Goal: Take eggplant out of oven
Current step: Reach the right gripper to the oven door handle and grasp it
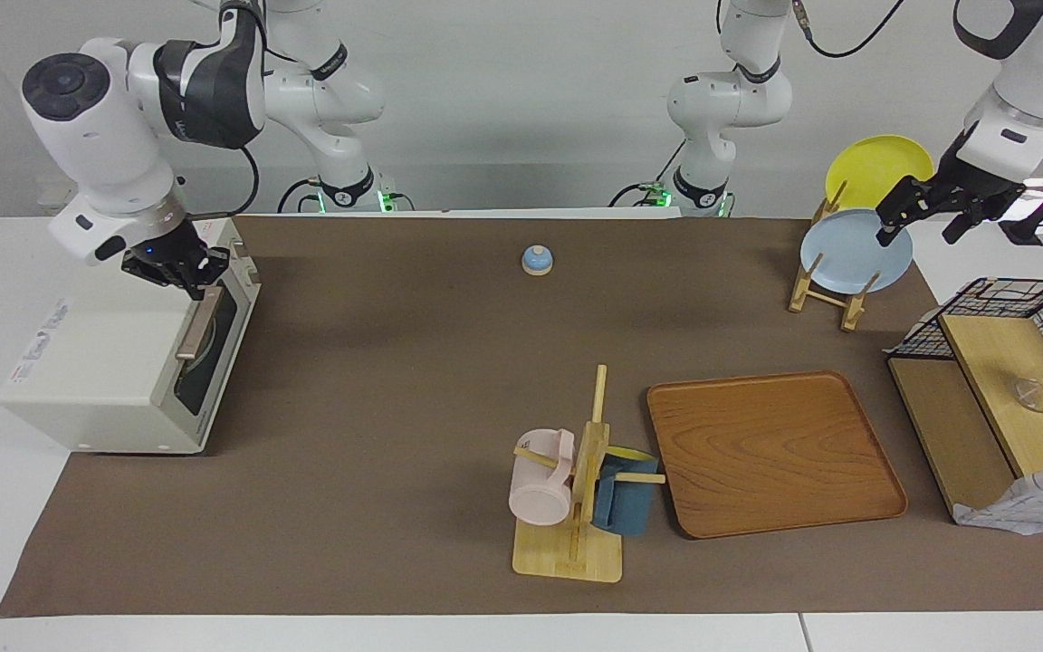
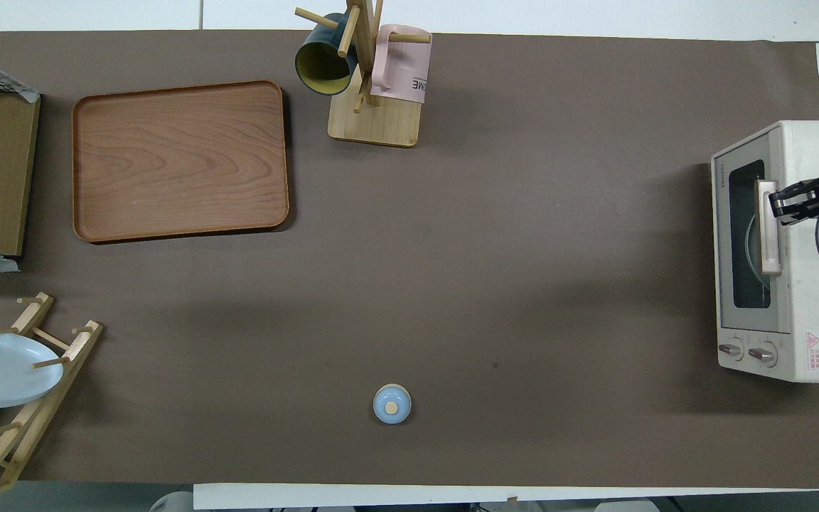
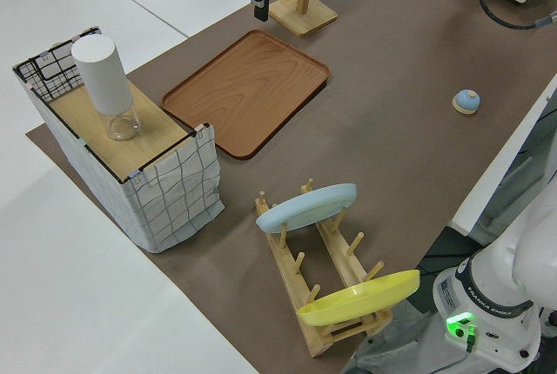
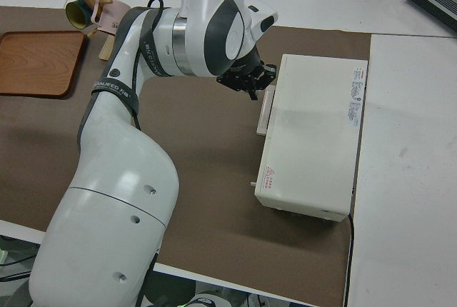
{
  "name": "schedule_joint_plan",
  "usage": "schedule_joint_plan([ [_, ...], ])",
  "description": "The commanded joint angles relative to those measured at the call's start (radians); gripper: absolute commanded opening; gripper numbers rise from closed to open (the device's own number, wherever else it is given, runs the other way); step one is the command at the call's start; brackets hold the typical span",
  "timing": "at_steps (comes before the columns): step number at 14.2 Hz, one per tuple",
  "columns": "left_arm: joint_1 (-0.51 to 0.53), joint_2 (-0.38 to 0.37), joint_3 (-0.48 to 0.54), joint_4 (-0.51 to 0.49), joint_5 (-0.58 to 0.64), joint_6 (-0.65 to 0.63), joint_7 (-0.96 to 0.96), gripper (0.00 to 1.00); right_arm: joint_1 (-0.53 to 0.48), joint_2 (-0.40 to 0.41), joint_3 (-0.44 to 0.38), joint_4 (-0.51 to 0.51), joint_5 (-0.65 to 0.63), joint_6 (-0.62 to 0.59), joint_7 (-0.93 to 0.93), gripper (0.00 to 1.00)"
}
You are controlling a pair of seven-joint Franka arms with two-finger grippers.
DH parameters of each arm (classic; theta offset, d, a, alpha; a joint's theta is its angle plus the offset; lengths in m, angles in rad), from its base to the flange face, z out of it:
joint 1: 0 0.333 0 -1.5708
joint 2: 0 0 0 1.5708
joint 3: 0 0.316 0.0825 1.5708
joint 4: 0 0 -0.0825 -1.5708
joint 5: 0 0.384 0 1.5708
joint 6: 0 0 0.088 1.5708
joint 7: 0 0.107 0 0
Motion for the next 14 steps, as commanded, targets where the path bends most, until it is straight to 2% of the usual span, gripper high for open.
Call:
schedule_joint_plan([
  [1,0.002,-0.01,0.0,-0.005,0.011,-0.016,0.0,1.0,-0.019,-0.013,0.007,-0.054,-0.013,0.054,0.024,0.0],
  [3,0.004,-0.01,0.0,-0.005,0.011,-0.016,0.0,1.0,-0.037,-0.018,0.007,-0.109,-0.013,0.112,0.024,0.0],
  [11,0.004,-0.01,0.0,-0.005,0.011,-0.016,0.0,1.0,-0.034,-0.012,0.007,-0.197,-0.013,0.195,0.021,0.0],
  [14,0.004,-0.01,0.0,-0.005,0.011,-0.016,0.0,1.0,0.022,-0.001,0.008,-0.209,-0.011,0.208,0.045,0.0],
])
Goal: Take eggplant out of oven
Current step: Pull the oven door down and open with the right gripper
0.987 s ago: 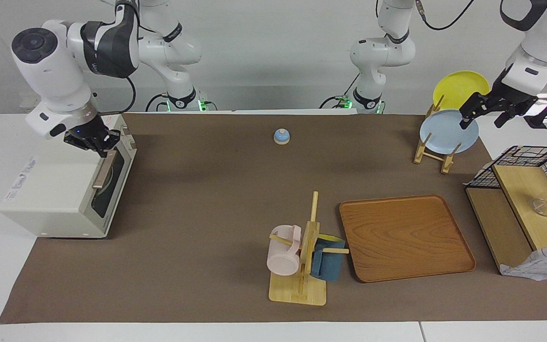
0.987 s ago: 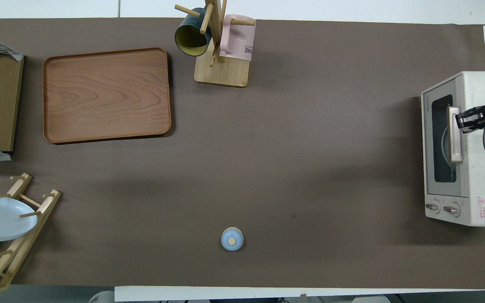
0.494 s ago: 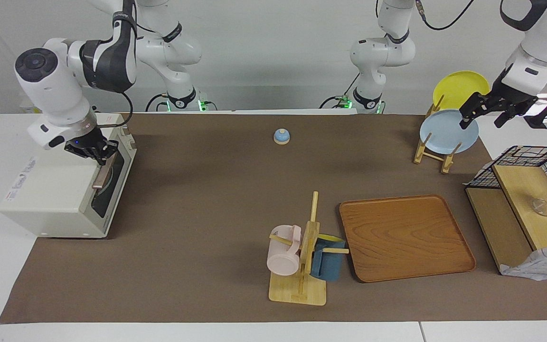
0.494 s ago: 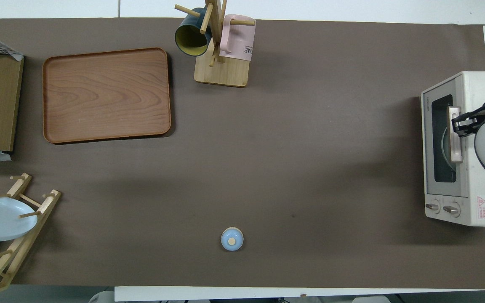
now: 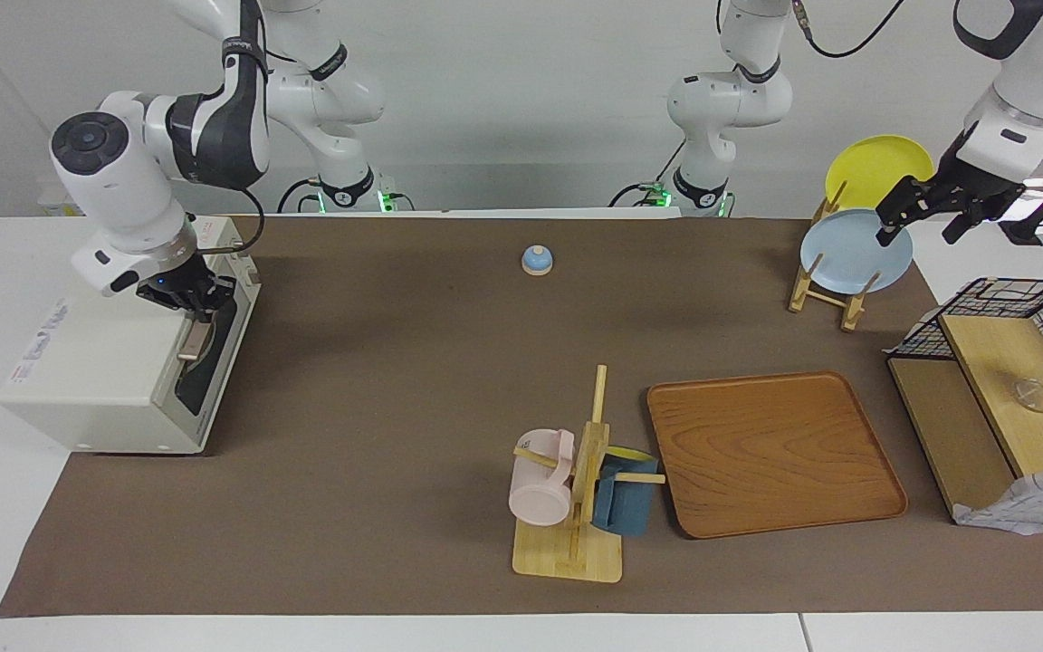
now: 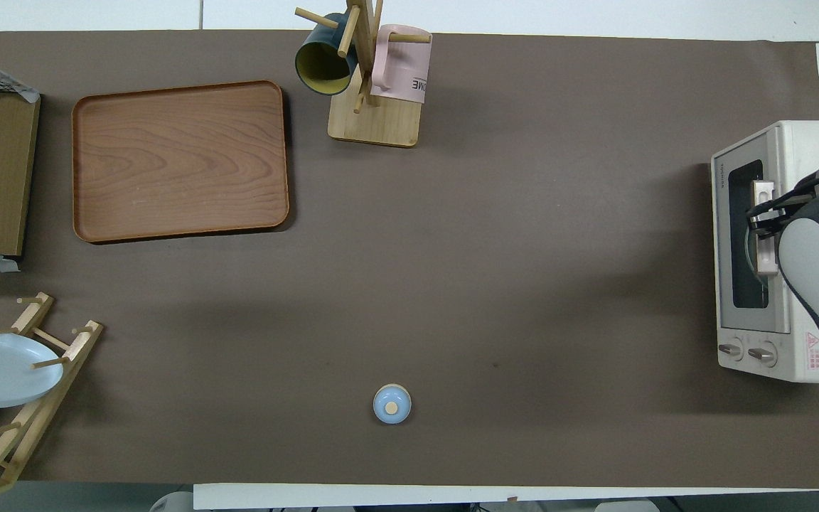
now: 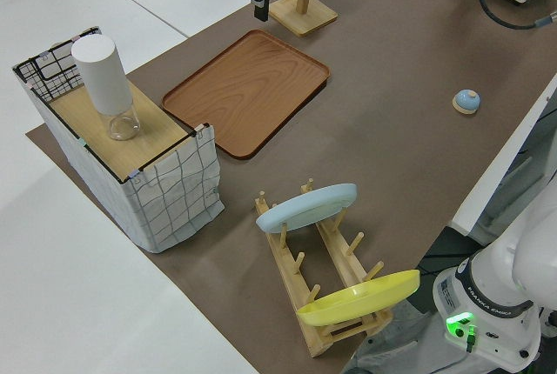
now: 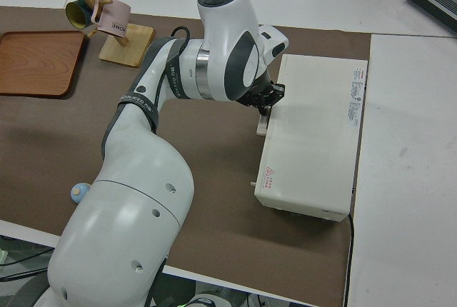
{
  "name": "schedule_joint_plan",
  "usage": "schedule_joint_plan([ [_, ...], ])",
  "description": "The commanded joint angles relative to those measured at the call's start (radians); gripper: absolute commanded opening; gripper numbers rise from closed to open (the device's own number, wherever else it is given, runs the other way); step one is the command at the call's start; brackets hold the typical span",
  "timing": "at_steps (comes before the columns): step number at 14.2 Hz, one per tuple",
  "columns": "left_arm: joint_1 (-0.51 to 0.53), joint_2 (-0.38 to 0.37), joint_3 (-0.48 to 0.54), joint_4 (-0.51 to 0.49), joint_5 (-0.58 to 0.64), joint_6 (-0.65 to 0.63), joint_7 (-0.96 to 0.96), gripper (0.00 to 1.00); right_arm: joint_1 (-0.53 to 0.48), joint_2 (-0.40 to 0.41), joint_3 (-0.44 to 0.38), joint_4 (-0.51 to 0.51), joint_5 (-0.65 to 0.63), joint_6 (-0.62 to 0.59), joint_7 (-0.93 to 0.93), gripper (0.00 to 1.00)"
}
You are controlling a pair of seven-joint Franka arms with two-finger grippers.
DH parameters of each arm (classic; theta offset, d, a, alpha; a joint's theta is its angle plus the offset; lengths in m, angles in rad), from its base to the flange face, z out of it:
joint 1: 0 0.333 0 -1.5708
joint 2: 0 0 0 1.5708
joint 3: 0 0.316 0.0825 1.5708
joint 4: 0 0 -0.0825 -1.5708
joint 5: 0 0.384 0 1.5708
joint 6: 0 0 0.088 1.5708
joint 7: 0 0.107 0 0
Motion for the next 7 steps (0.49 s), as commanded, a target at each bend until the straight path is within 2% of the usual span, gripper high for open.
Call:
schedule_joint_plan([
  [1,0.004,-0.01,0.0,-0.005,0.011,-0.016,0.0,1.0,0.053,0.013,0.006,-0.049,-0.011,0.051,0.073,0.0],
  [4,0.004,-0.01,0.0,-0.005,0.011,-0.016,0.0,1.0,0.085,0.046,0.006,-0.077,-0.002,0.122,0.1,0.0],
  [7,0.002,-0.01,0.0,-0.005,0.011,-0.016,0.0,1.0,0.131,0.118,0.008,-0.086,0.004,0.217,0.152,0.0],
])
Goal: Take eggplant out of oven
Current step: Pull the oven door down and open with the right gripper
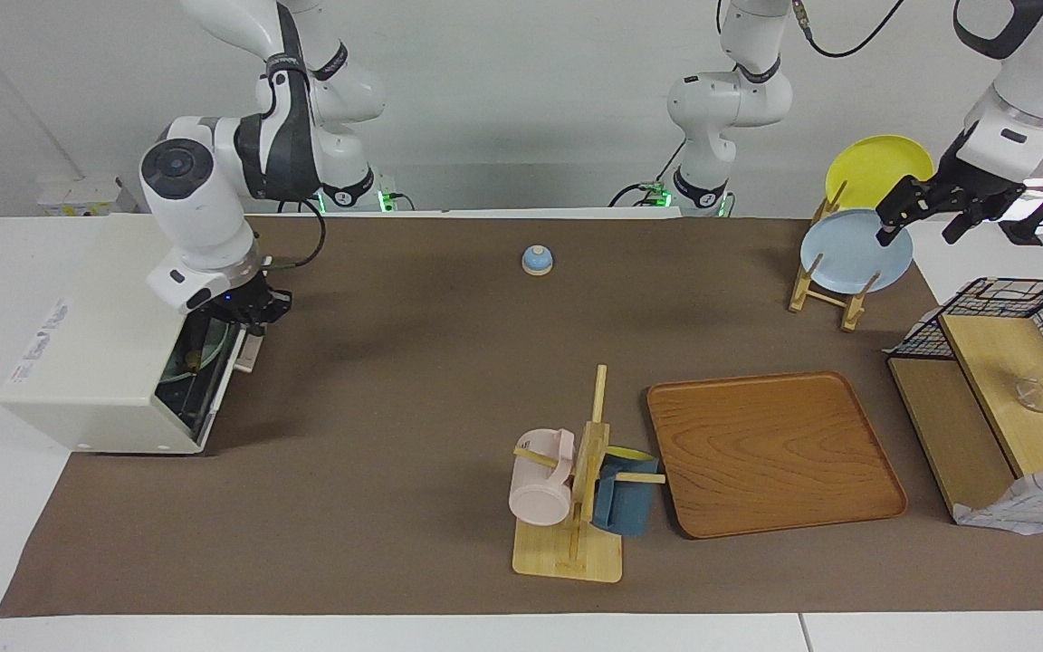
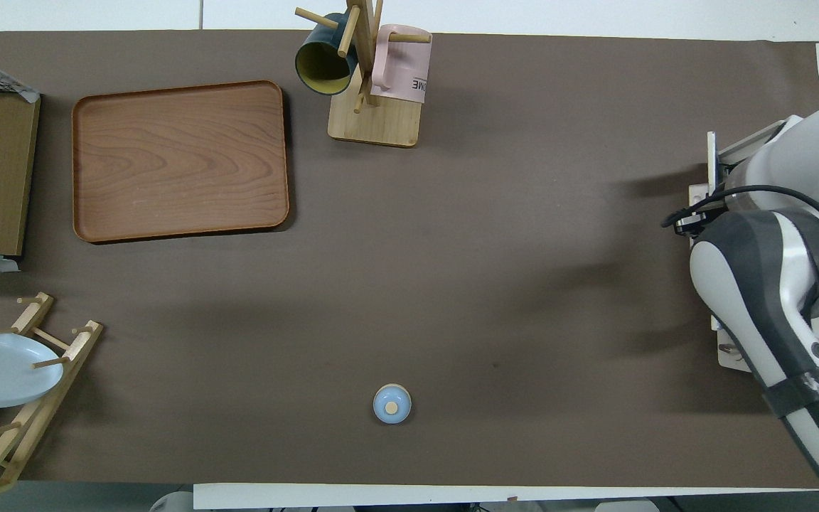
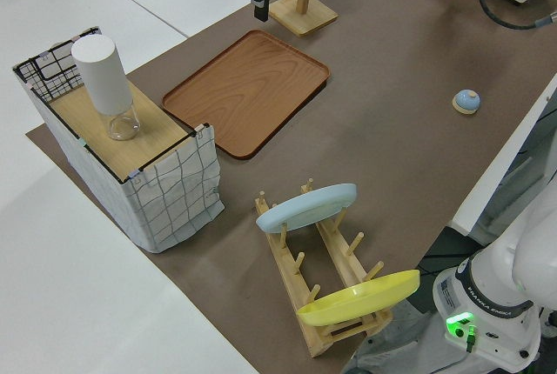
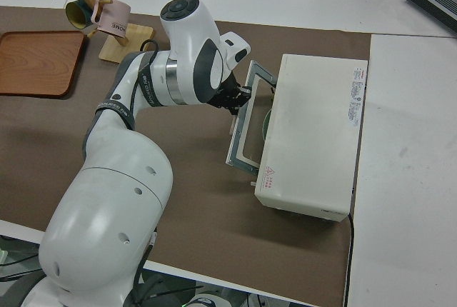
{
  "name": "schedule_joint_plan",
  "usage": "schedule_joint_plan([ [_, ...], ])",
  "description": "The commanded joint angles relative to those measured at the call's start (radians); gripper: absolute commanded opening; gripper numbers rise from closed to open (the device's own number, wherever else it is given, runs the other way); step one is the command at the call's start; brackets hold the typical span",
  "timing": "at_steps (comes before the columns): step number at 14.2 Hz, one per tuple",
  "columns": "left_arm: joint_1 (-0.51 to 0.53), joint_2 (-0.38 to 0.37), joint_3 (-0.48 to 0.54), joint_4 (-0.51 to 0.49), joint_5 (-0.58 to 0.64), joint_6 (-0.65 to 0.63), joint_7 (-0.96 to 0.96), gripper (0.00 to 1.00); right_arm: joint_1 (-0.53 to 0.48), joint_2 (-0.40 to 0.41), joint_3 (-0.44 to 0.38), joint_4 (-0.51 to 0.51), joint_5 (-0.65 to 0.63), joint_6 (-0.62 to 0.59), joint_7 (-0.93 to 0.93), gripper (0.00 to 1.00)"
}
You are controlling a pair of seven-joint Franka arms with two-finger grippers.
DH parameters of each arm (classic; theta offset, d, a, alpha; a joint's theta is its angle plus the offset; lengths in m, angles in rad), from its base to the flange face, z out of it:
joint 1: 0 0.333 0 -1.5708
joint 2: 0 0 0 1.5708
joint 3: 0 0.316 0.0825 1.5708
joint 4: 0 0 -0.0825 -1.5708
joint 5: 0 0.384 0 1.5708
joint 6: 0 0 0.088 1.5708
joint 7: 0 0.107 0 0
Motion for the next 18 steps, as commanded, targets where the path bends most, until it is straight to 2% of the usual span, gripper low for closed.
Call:
schedule_joint_plan([
  [1,0.004,-0.01,0.0,-0.005,0.011,-0.016,0.0,1.0,0.015,0.093,-0.009,-0.011,-0.017,0.128,0.051,0.0],
  [5,0.004,-0.01,0.0,-0.005,0.011,-0.016,0.0,1.0,0.024,0.197,-0.009,-0.009,-0.017,0.225,0.077,0.02],
  [8,0.004,-0.01,0.0,-0.005,0.011,-0.015,0.0,1.0,0.038,0.205,-0.006,-0.011,-0.014,0.243,0.101,0.04],
  [9,0.004,-0.01,0.0,-0.005,0.011,-0.016,0.0,1.0,0.073,0.207,-0.006,-0.009,-0.003,0.25,0.126,0.05],
  [12,0.002,-0.01,0.0,-0.005,0.011,-0.016,0.0,1.0,0.185,0.198,-0.008,0.046,0.037,0.189,0.201,0.18],
  [14,0.004,-0.01,0.0,-0.005,0.011,-0.016,0.0,1.0,0.182,0.161,-0.012,0.097,0.032,0.072,0.219,0.41],
  [15,0.004,-0.01,0.0,-0.005,0.011,-0.016,0.0,1.0,0.157,0.135,-0.017,0.098,0.023,0.032,0.22,0.48],
  [18,0.004,-0.01,0.0,-0.005,0.011,-0.016,0.0,1.0,0.043,0.092,-0.016,0.089,0.021,-0.049,0.192,0.53],
])
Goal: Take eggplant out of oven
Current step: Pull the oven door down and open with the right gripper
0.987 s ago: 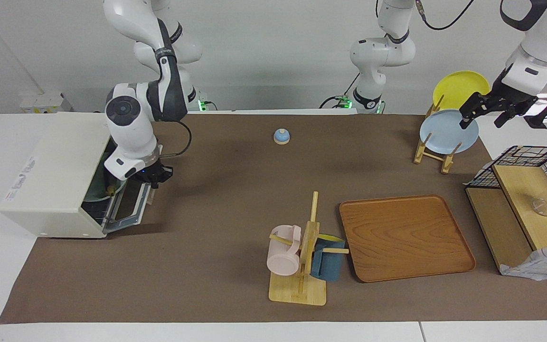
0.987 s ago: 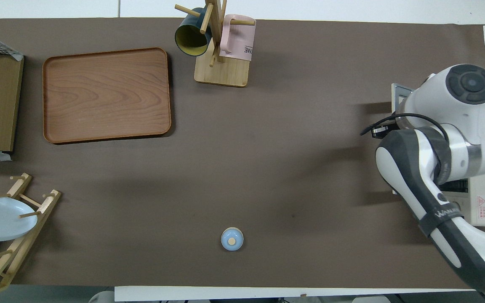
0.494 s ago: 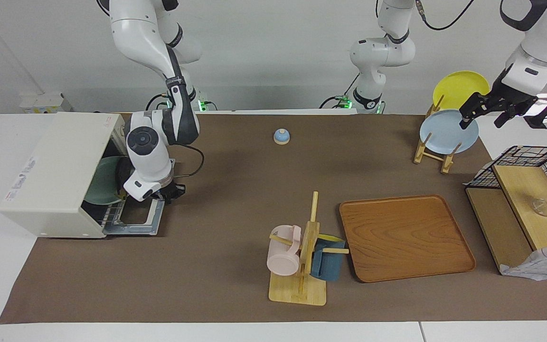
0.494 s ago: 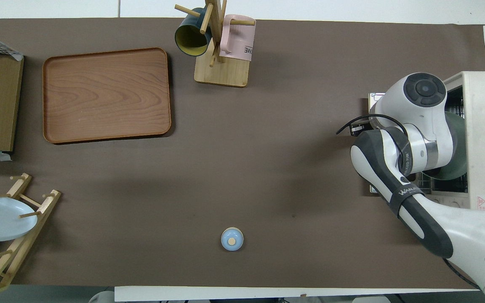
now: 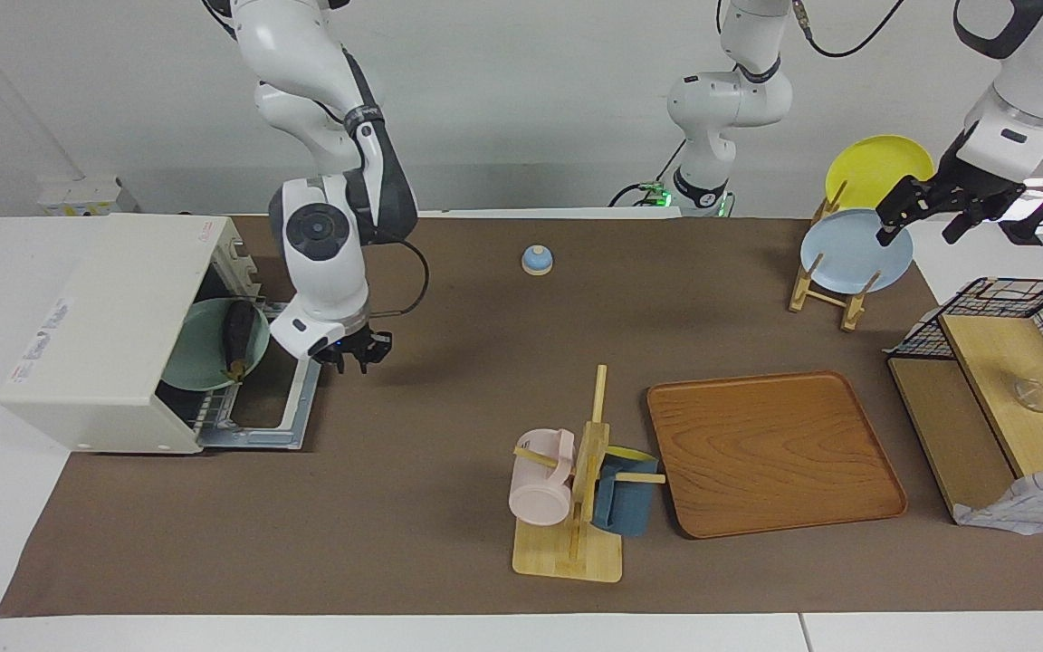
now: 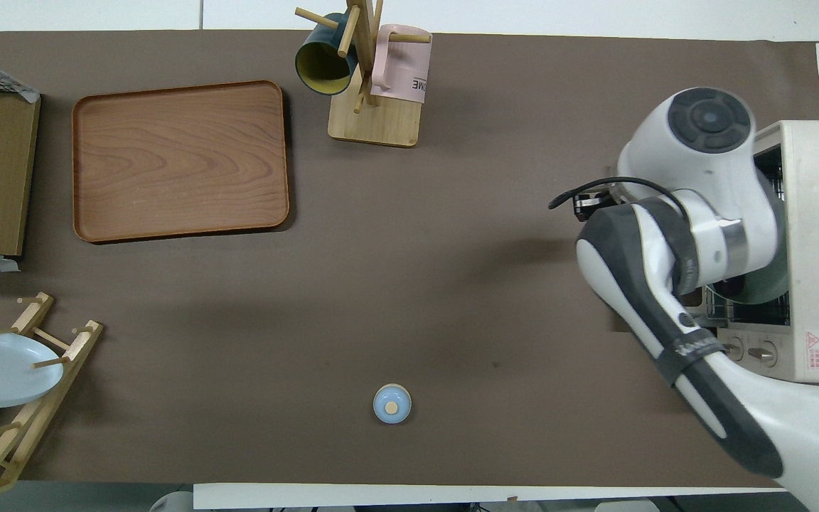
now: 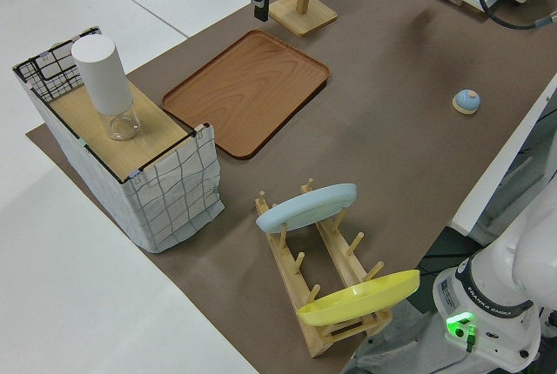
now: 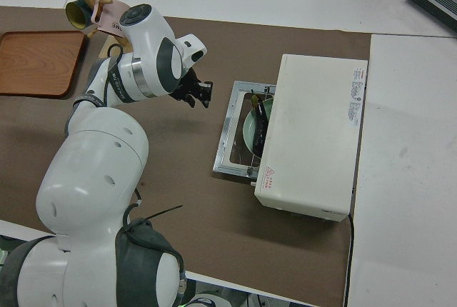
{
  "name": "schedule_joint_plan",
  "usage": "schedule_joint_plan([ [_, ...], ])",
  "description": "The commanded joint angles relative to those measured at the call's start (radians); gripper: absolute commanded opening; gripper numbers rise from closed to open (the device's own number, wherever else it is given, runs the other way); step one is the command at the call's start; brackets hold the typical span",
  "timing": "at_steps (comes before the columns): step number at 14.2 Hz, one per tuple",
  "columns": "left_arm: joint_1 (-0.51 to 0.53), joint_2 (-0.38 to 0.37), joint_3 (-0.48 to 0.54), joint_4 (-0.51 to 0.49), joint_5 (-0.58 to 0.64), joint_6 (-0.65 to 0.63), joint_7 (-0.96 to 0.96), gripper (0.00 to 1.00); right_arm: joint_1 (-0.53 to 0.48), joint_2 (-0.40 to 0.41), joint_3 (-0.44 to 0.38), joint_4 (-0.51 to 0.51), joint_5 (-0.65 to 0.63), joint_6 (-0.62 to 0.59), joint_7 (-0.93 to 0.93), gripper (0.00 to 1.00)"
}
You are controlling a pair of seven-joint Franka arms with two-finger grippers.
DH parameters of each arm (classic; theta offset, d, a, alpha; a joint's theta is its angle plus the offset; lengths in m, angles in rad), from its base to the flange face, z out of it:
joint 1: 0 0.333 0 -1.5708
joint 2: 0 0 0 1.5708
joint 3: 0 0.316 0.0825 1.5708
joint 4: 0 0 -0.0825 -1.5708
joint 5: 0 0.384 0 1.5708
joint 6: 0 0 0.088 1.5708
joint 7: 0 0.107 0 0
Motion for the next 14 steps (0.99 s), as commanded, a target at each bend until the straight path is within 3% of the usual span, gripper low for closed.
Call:
schedule_joint_plan([
  [1,0.004,-0.01,0.0,-0.005,0.011,-0.015,0.0,1.0,-0.093,-0.027,0.002,-0.029,0.0,-0.034,-0.049,0.54],
  [9,0.004,-0.01,0.0,-0.005,0.011,-0.015,0.0,1.0,-0.151,-0.044,0.002,-0.078,-0.002,-0.008,-0.158,0.53],
  [14,0.004,-0.01,0.0,-0.005,0.011,-0.015,0.0,1.0,-0.161,-0.073,0.002,-0.173,-0.057,0.084,-0.192,0.49],
])
